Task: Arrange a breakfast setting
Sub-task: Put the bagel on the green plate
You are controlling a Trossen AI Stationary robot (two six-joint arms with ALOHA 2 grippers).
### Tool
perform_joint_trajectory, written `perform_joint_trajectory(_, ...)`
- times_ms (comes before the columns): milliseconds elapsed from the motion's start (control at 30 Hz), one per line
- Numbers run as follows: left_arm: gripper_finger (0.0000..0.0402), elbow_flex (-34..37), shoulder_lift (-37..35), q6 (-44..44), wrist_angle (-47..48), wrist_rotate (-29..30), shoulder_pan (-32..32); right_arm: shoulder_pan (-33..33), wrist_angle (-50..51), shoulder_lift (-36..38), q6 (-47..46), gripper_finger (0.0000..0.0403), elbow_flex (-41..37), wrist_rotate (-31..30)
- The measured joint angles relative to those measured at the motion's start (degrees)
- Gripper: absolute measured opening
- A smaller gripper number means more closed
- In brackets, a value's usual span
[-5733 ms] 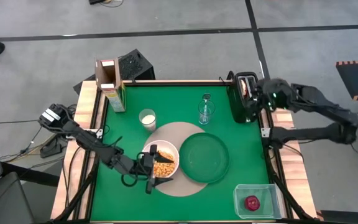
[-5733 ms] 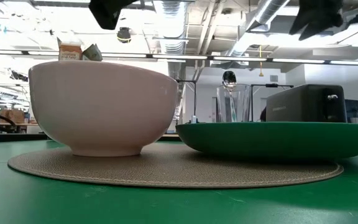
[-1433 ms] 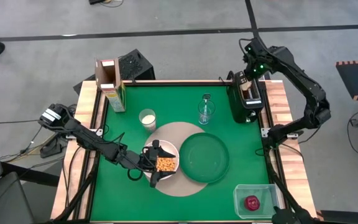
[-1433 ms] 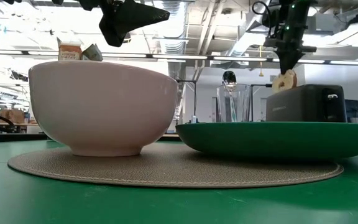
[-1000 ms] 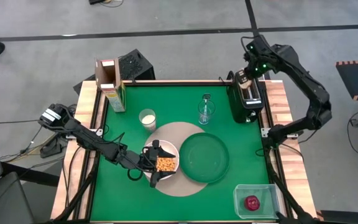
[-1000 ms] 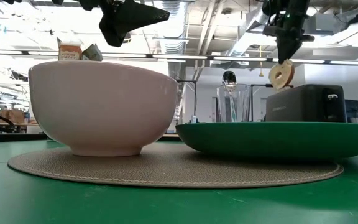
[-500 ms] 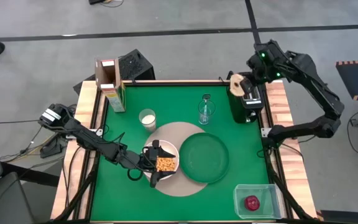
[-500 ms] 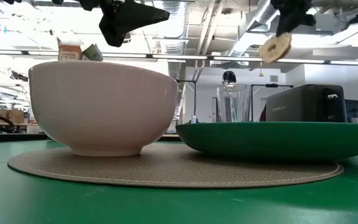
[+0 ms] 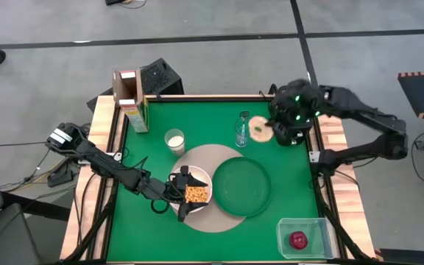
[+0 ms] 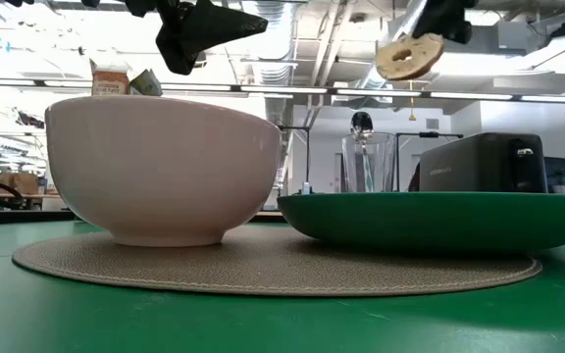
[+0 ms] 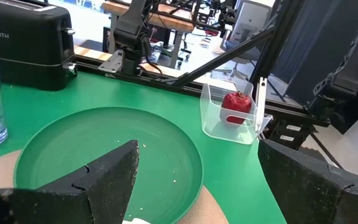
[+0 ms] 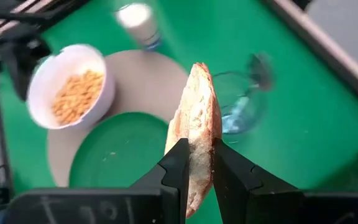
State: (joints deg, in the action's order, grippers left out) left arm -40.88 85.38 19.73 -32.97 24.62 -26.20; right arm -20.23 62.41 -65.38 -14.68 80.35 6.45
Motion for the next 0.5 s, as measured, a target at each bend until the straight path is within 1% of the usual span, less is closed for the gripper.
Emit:
perform_joint_trajectory(200,0.0316,0.00,0.00,-0.09,-0.46,0.00,-0.02,7.30,-7.40,0.17,-2.96,0.0085,-7.83,0.16)
perform_joint_trajectory(400,0.0316,0.00,0.00,-0.15,-0.48,0.02,0.00,13.39,-15.00,0.17,-5.99,0.0085,-14.20,0.17)
perform_joint_trajectory(500,0.0316,0.00,0.00,-0.15,-0.55,0.02,0.00,15.91,-19.16,-0.14,-6.97,0.0085,-17.89,1.19)
